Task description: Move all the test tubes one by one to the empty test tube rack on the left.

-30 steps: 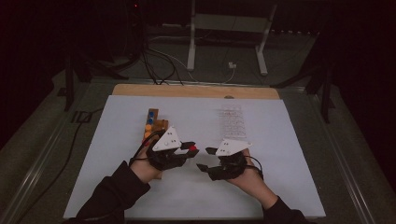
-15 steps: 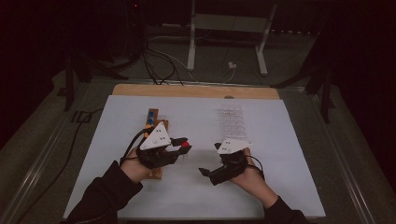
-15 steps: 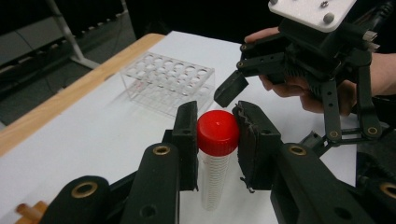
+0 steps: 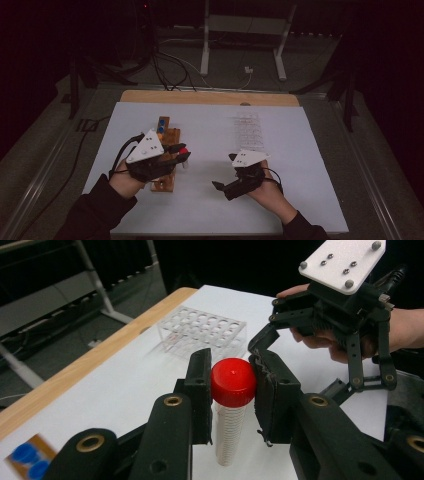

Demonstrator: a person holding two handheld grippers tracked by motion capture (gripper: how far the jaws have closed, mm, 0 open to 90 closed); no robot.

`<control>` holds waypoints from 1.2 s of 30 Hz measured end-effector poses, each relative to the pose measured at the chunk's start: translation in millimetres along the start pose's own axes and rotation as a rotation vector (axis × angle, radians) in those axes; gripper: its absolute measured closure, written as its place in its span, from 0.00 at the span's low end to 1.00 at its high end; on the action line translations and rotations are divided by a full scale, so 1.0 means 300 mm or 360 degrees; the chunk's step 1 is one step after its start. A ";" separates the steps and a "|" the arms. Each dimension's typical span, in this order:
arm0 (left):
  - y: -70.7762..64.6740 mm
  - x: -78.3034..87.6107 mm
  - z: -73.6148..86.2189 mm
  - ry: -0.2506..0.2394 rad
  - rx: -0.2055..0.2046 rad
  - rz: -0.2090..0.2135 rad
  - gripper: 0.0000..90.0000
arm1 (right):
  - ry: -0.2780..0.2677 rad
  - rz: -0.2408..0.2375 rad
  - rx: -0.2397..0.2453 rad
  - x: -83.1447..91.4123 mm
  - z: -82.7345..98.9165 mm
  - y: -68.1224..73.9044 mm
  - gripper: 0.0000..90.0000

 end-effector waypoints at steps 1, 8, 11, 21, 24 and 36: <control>0.000 0.008 0.002 -0.0001 0.0003 -0.0002 0.80 | -0.0001 -0.0009 -0.0002 0.000 0.000 -0.001 0.00; 0.015 0.077 0.030 0.0015 0.0016 -0.0106 0.80 | -0.0010 0.0000 -0.0003 0.004 -0.002 -0.002 0.00; 0.027 0.104 0.045 0.0022 0.0033 -0.0144 0.80 | -0.0017 0.0004 -0.0003 0.007 -0.005 -0.004 0.00; 0.073 0.150 0.108 0.0035 0.0099 -0.0251 0.80 | -0.0026 0.0008 -0.0005 0.011 -0.007 -0.008 0.00; 0.086 0.146 0.137 0.0038 0.0122 -0.0269 0.80 | -0.0020 0.0008 -0.0004 0.010 -0.006 -0.008 0.00; 0.119 0.106 0.247 0.0036 0.0237 -0.0267 0.80 | -0.0018 0.0008 -0.0008 0.008 -0.001 -0.011 0.00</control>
Point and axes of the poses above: each handheld gripper's, and its own axes: x roughly backward along the jaws, z roughly out of its underside, y roughly to its left, the point moved 3 cm from there along -x, roughly forward along the jaws, and after that the axes turned 13 degrees about z, right-handed, at the moved point
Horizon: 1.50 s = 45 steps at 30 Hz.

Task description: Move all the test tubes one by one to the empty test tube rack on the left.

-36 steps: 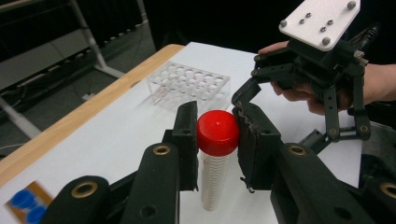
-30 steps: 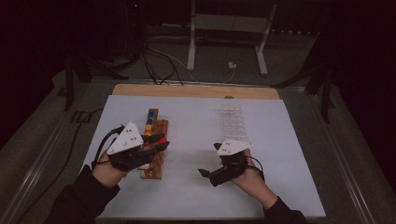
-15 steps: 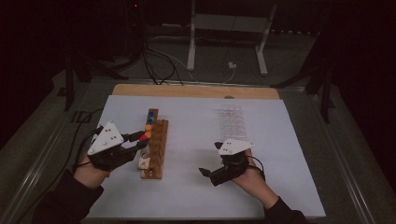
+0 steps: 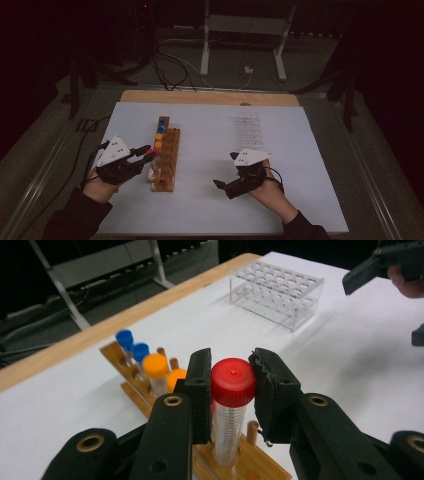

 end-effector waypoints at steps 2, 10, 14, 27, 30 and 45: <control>0.003 -0.011 0.014 0.0007 0.0015 0.0011 0.80 | 0.0000 0.0004 0.0003 0.000 0.000 0.000 0.00; 0.007 -0.053 0.065 0.0071 0.0033 0.0018 0.80 | 0.0002 -0.0001 -0.0006 0.000 0.002 -0.004 0.00; 0.008 -0.070 0.088 0.0109 0.0037 0.0017 0.80 | 0.0004 -0.0001 -0.0011 0.000 0.001 -0.005 0.00; -0.013 -0.068 0.088 0.0142 0.0016 0.0033 0.48 | -0.0007 -0.0009 -0.0013 0.004 -0.001 -0.008 0.00; -0.032 -0.060 0.070 0.0116 0.0031 0.0069 0.24 | -0.0017 -0.0011 -0.0014 0.007 -0.001 -0.011 0.00; -0.050 -0.026 0.142 0.0036 -0.0027 0.0233 0.00 | -0.0001 0.0014 -0.0002 0.038 0.078 -0.037 0.00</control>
Point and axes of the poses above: each handheld gripper's, and its own axes: x roughly backward along the jaws, z roughly out of its underside, y roughly to its left, the point moved 3 cm from there along -x, roughly forward along the jaws, and after that the axes turned 13 degrees about z, right-handed, at the moved point
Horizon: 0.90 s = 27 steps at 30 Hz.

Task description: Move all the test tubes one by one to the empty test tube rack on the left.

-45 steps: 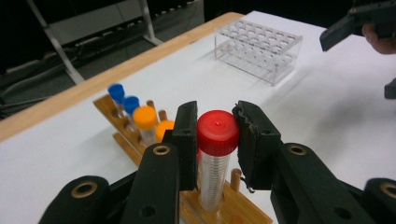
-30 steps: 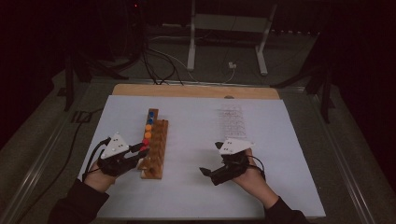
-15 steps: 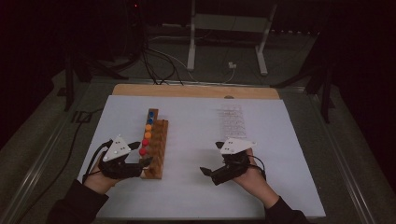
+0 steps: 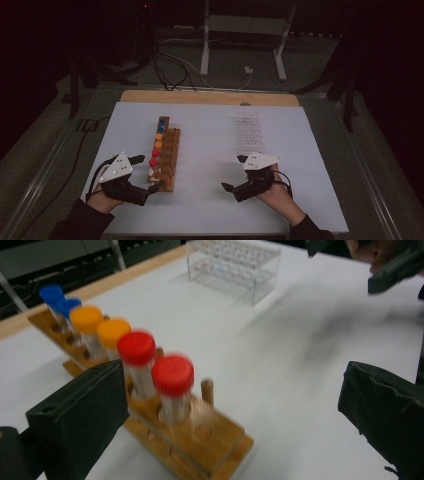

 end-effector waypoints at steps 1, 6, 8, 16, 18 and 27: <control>0.000 -0.001 0.015 0.0022 0.0009 0.0019 0.00 | 0.0007 0.0004 -0.0001 0.004 0.012 -0.003 0.00; 0.004 -0.024 0.087 0.0129 0.0050 0.0082 0.00 | 0.0043 0.0011 -0.0030 0.023 0.074 -0.021 0.00; 0.006 -0.037 0.117 0.0165 0.0069 0.0103 0.01 | 0.0056 0.0019 -0.0051 0.031 0.098 -0.030 0.00; 0.025 -0.053 0.178 0.0199 0.0108 0.0112 0.01 | 0.0124 0.0115 -0.0106 0.062 0.185 -0.081 0.00; 0.027 -0.053 0.190 0.0205 0.0118 0.0092 0.01 | 0.0142 0.0136 -0.0112 0.070 0.208 -0.092 0.00; 0.025 -0.034 0.214 0.0193 0.0163 0.0062 0.01 | 0.0236 0.0231 -0.0202 0.121 0.302 -0.151 0.00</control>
Point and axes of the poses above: each handheld gripper's, and its own axes: x roughly backward along the jaws, z roughly out of its underside, y roughly to its left, the point moved 3 cm from there along -x, roughly forward along the jaws, and after that the axes turned 13 degrees about z, right-handed, at the moved point
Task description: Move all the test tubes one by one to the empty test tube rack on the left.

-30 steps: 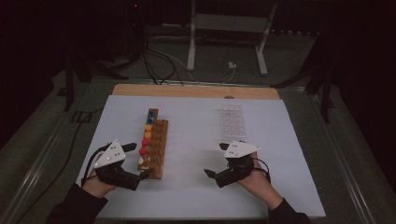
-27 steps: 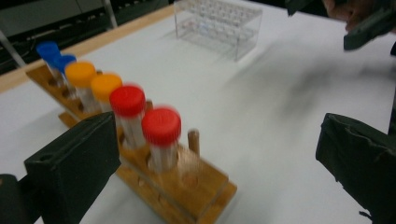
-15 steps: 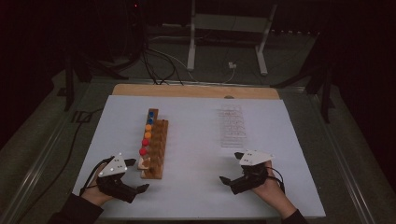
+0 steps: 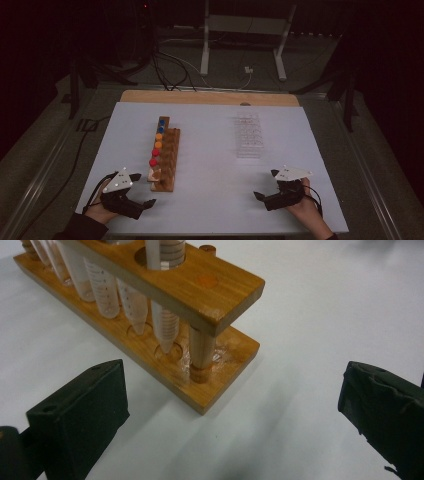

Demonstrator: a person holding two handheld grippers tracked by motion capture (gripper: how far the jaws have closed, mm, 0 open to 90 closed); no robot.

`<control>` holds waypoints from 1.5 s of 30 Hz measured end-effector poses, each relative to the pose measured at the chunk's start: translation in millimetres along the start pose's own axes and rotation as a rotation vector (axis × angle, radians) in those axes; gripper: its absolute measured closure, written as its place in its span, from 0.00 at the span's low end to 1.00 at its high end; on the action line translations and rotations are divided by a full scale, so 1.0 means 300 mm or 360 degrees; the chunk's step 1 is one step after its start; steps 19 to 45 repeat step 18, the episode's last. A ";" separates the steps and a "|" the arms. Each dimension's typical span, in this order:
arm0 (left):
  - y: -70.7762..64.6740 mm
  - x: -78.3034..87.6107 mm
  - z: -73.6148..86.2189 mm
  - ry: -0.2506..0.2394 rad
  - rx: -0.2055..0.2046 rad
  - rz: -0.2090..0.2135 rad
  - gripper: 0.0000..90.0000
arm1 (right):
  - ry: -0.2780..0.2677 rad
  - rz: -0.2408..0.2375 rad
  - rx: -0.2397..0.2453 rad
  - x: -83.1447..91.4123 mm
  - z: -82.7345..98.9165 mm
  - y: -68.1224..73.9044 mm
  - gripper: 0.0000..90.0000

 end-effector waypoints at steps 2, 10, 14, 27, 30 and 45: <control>-0.001 0.004 0.004 -0.0016 0.0018 0.0006 0.01 | 0.0007 0.0017 -0.0030 0.011 0.021 -0.018 0.00; 0.001 0.003 0.005 -0.0053 0.0034 -0.0007 0.01 | 0.0005 0.0098 -0.0119 0.051 0.055 -0.074 0.00; -0.001 -0.001 0.005 -0.0050 0.0044 -0.0006 0.01 | 0.0016 0.0074 -0.0099 0.043 0.053 -0.064 0.00; -0.001 -0.003 0.003 -0.0048 0.0039 0.0003 0.01 | 0.0023 0.0060 -0.0078 0.036 0.052 -0.053 0.00; -0.001 -0.003 0.003 -0.0048 0.0039 0.0003 0.01 | 0.0023 0.0060 -0.0078 0.036 0.052 -0.053 0.00; -0.001 -0.003 0.003 -0.0048 0.0039 0.0003 0.01 | 0.0023 0.0060 -0.0078 0.036 0.052 -0.053 0.00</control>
Point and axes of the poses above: each handheld gripper's, and its own axes: x roughly backward along the jaws, z roughly out of its underside, y roughly to its left, the point moved 3 cm from there along -x, roughly forward along the jaws, and after that the axes turned 13 degrees about z, right-handed, at the moved point
